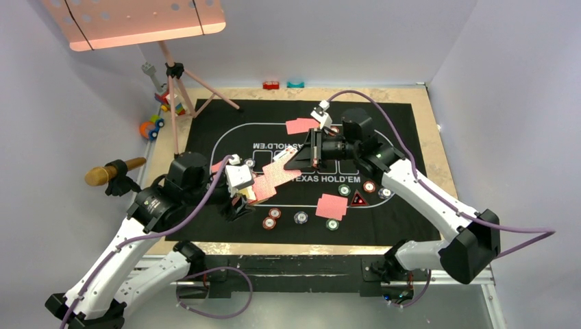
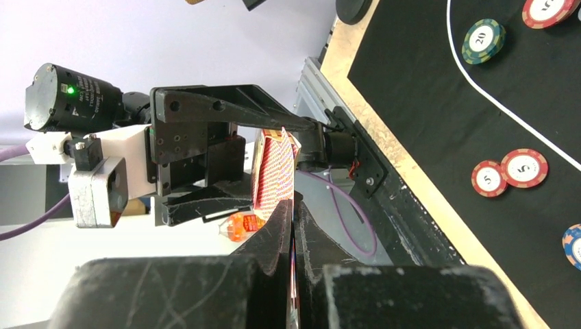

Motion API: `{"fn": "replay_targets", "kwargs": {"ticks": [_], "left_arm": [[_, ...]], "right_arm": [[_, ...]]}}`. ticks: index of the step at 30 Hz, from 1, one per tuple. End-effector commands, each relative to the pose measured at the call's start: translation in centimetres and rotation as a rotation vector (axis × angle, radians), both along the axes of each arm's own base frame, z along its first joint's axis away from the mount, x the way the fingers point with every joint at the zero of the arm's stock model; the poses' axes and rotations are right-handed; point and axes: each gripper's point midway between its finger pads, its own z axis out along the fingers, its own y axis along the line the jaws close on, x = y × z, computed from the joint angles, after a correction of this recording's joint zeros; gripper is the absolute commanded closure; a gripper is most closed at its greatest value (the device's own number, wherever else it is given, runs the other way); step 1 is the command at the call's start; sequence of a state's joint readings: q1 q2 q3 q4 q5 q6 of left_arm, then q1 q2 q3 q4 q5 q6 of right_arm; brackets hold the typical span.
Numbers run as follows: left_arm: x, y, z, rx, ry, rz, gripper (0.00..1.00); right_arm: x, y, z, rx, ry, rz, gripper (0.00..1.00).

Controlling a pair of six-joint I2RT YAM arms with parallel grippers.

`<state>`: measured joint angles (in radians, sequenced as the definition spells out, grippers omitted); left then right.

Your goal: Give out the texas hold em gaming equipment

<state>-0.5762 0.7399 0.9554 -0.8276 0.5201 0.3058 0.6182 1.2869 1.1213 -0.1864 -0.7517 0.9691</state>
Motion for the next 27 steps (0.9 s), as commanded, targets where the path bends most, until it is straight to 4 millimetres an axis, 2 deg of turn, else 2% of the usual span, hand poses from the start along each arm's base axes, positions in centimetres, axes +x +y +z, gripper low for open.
{"fn": "replay_targets", "kwargs": {"ticks": [1, 7, 12, 17, 19, 21, 23, 24, 26, 27], "left_arm": [[0.5, -0.4, 1.2, -0.042, -0.041, 0.002, 1.00], [0.6, -0.4, 1.0, -0.037, -0.037, 0.009, 1.00], [0.4, -0.3, 1.2, -0.038, -0.036, 0.006, 1.00], [0.2, 0.0, 1.3, -0.026, -0.025, 0.014, 1.00], [0.0, 0.2, 1.3, -0.021, -0.026, 0.016, 1.00], [0.0, 0.3, 1.5, -0.022, -0.031, 0.020, 1.00], [-0.2, 0.3, 1.8, -0.029, -0.034, 0.015, 1.00], [-0.3, 0.3, 2.0, -0.033, -0.033, 0.013, 1.00], [-0.5, 0.2, 2.6, -0.044, -0.025, 0.010, 1.00], [-0.6, 0.2, 2.8, -0.046, -0.023, 0.010, 1.00]], "right_arm": [[-0.6, -0.3, 1.5, 0.050, -0.042, 0.038, 1.00], [0.1, -1.5, 2.4, 0.056, -0.067, 0.015, 1.00], [1.4, -3.2, 2.7, 0.035, -0.087, -0.033, 1.00], [3.5, -4.8, 1.5, -0.034, -0.114, -0.097, 1.00], [5.3, -5.6, 0.0, -0.108, -0.136, -0.149, 1.00], [7.6, -6.2, -2.5, -0.218, -0.148, -0.201, 1.00], [11.0, -7.3, -5.5, -0.377, -0.171, -0.283, 1.00], [12.9, -8.1, -7.8, -0.485, -0.168, -0.312, 1.00], [16.2, -9.8, -10.0, -0.678, -0.210, -0.397, 1.00], [17.7, -10.7, -10.4, -0.780, -0.257, -0.434, 1.00]]}}
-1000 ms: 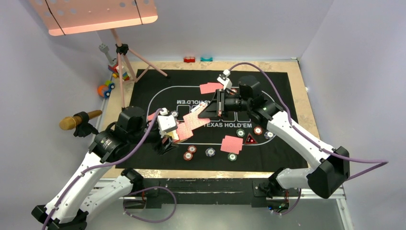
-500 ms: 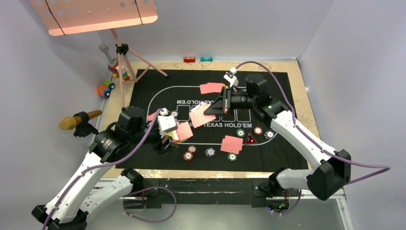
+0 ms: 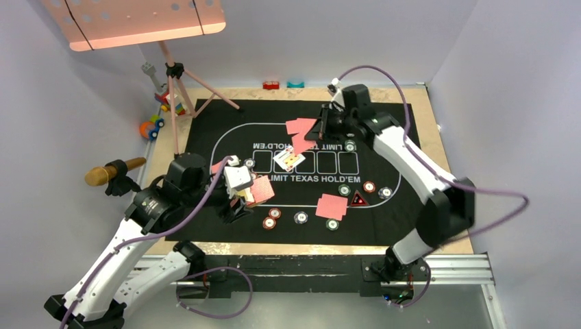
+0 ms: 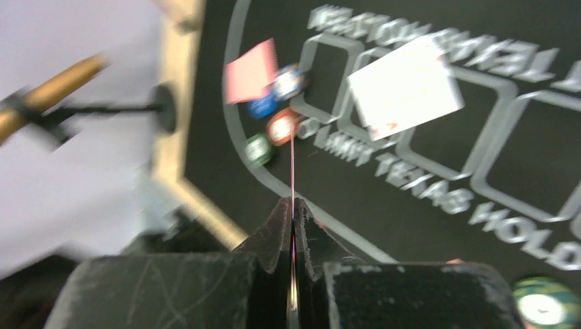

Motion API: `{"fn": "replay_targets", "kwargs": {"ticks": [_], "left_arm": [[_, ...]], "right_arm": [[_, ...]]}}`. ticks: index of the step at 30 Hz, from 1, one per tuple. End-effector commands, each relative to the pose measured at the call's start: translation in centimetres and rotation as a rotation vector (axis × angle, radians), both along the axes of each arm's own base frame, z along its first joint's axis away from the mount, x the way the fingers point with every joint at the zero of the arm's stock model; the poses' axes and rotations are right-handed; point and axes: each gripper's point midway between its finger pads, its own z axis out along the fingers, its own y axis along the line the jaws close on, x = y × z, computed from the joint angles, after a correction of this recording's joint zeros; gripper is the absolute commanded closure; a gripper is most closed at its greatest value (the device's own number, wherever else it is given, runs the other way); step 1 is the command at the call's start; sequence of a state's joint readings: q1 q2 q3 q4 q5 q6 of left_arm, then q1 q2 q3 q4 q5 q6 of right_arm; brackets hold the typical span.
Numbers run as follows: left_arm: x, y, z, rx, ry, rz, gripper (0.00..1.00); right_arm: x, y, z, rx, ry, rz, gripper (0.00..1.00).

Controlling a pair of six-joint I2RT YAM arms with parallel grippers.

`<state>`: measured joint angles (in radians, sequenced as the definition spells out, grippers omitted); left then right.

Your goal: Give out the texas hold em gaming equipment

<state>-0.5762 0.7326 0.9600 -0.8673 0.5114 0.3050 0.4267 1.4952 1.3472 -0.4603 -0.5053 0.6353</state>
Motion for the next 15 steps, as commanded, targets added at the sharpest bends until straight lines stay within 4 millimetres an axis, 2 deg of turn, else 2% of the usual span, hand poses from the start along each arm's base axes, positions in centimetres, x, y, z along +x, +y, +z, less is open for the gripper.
{"fn": "replay_targets", "kwargs": {"ticks": [1, 4, 7, 9, 12, 15], "left_arm": [[-0.2, -0.3, 3.4, -0.068, -0.044, 0.004, 1.00], [-0.4, -0.2, 4.0, -0.078, -0.039, 0.008, 1.00], [-0.6, -0.2, 4.4, -0.087, -0.035, 0.007, 1.00], [-0.6, -0.2, 4.6, -0.092, -0.038, 0.009, 1.00], [-0.8, -0.2, 4.8, -0.099, -0.034, 0.015, 1.00], [-0.9, -0.1, 5.0, -0.104, -0.034, 0.022, 1.00]], "right_arm": [[7.2, -5.8, -5.6, -0.561, -0.128, -0.229, 1.00], [10.0, -7.6, -5.0, -0.847, -0.217, -0.340, 1.00], [11.4, -7.5, -4.4, -1.055, -0.314, -0.388, 1.00], [12.0, -7.3, -4.7, -1.157, -0.361, -0.406, 1.00], [12.5, -5.7, -6.2, -1.242, -0.421, -0.383, 1.00], [12.3, -3.4, -9.1, -1.364, -0.487, -0.315, 1.00]]}}
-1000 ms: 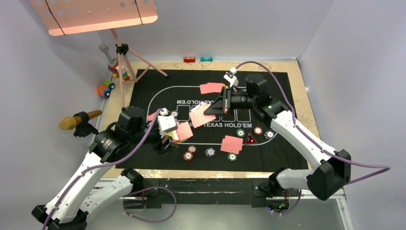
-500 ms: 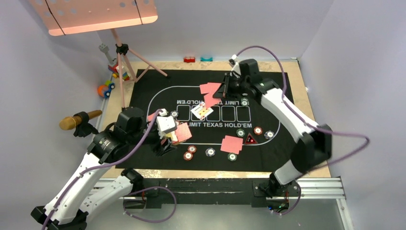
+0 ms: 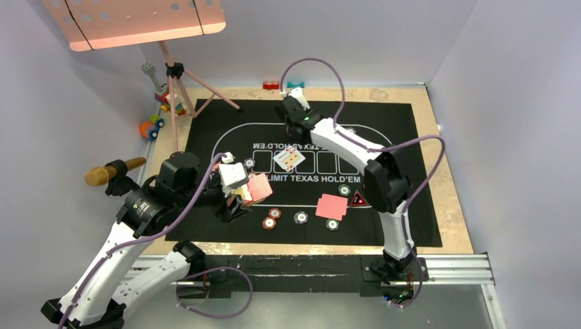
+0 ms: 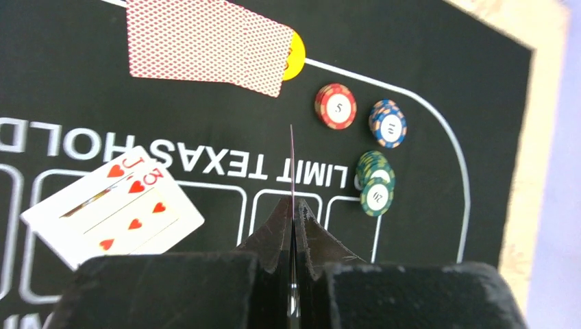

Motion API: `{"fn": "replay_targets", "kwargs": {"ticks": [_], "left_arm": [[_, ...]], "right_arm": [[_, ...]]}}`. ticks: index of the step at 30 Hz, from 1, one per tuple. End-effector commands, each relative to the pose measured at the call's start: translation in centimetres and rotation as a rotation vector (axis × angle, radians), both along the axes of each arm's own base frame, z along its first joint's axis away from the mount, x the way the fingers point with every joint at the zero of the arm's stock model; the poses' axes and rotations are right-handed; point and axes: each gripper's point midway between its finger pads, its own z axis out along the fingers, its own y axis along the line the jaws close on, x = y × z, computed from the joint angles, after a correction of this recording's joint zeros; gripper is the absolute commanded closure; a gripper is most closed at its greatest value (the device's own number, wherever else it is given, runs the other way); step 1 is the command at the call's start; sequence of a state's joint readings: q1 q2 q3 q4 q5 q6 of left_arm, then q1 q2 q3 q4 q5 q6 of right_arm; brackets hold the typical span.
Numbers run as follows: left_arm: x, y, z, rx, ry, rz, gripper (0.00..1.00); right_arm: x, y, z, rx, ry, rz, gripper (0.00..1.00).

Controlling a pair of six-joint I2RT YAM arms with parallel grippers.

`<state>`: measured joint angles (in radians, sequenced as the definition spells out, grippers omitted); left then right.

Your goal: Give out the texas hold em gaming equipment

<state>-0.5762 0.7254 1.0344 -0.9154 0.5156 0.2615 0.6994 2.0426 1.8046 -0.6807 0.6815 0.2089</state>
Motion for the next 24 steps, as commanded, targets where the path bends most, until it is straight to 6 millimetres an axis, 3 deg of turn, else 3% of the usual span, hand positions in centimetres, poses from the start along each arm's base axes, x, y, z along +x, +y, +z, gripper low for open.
{"fn": "replay_targets", "kwargs": {"ticks": [1, 7, 16, 20, 24], "left_arm": [[-0.2, -0.2, 2.8, -0.068, -0.043, 0.005, 1.00], [-0.2, -0.3, 3.0, -0.076, -0.041, 0.007, 1.00], [0.0, -0.3, 2.9, -0.078, -0.039, 0.019, 1.00], [0.2, -0.2, 2.9, -0.078, -0.040, 0.026, 1.00], [-0.1, -0.3, 3.0, -0.084, -0.040, 0.014, 1.00]], "right_arm": [[0.7, 0.5, -0.5, -0.306, -0.120, 0.000, 1.00], [-0.3, 3.0, -4.9, -0.514, -0.107, 0.072, 1.00], [-2.1, 4.9, -8.3, -0.383, -0.004, 0.176, 0.99], [-3.7, 6.0, -9.8, -0.247, 0.067, 0.213, 0.90], [-5.2, 6.7, -10.5, -0.152, 0.118, 0.255, 0.72]]}}
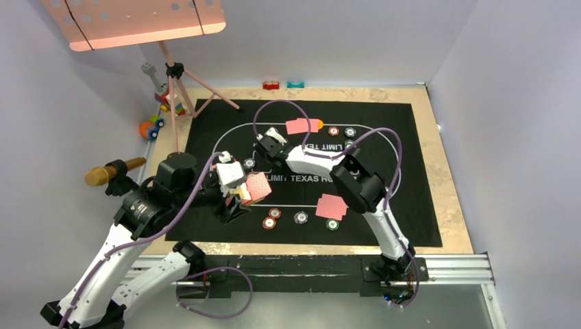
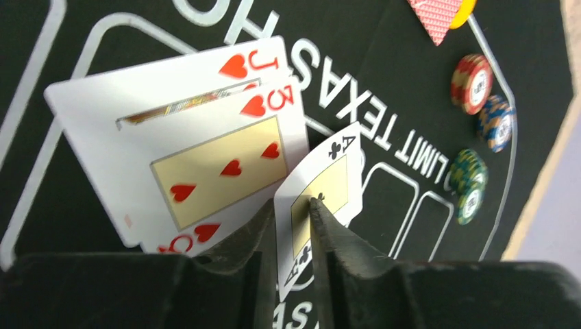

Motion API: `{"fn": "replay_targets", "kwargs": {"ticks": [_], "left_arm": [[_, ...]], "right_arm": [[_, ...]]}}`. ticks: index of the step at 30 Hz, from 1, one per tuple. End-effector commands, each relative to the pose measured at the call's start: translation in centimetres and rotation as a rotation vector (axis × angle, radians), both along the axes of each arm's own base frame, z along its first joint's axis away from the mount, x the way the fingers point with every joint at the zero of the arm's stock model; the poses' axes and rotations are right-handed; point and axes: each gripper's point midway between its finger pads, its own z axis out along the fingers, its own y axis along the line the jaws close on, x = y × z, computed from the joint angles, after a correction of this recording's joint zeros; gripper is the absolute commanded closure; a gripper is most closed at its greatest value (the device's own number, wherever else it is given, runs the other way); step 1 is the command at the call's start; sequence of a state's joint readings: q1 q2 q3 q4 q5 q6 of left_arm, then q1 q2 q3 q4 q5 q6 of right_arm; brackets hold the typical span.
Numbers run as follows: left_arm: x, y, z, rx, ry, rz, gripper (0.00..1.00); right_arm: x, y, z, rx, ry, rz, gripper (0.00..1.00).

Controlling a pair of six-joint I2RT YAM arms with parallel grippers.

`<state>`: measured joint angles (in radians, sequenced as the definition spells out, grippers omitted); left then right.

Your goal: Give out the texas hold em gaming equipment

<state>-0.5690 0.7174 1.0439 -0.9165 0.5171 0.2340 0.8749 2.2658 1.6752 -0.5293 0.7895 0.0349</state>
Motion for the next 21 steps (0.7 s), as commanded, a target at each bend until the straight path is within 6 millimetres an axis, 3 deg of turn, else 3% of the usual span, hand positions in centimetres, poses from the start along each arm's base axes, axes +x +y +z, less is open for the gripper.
{"fn": "replay_targets", "kwargs": {"ticks": [1, 11, 15, 21], "left_arm": [[0.0, -0.4, 2.6, -0.066, -0.051, -0.006, 1.00], [0.0, -0.3, 2.5, -0.068, -0.048, -0.007, 1.00], [-0.1, -0.3, 2.6, -0.069, -0.049, -0.006, 1.00], [0.0, -0.3, 2.7, -0.072, -0.054, -0.007, 1.00]], "right_arm": [[-1.3, 2.0, 1.2, 0.202, 0.046, 0.018, 0.70], [-3.9, 4.8, 1.1, 0.405, 0.190, 0.124, 0.65], [-3.9, 4.3, 1.1, 0.449, 0.249, 0.122, 0.62], [-3.8, 3.1, 2.8, 0.573, 0.329, 0.126, 0.60]]}}
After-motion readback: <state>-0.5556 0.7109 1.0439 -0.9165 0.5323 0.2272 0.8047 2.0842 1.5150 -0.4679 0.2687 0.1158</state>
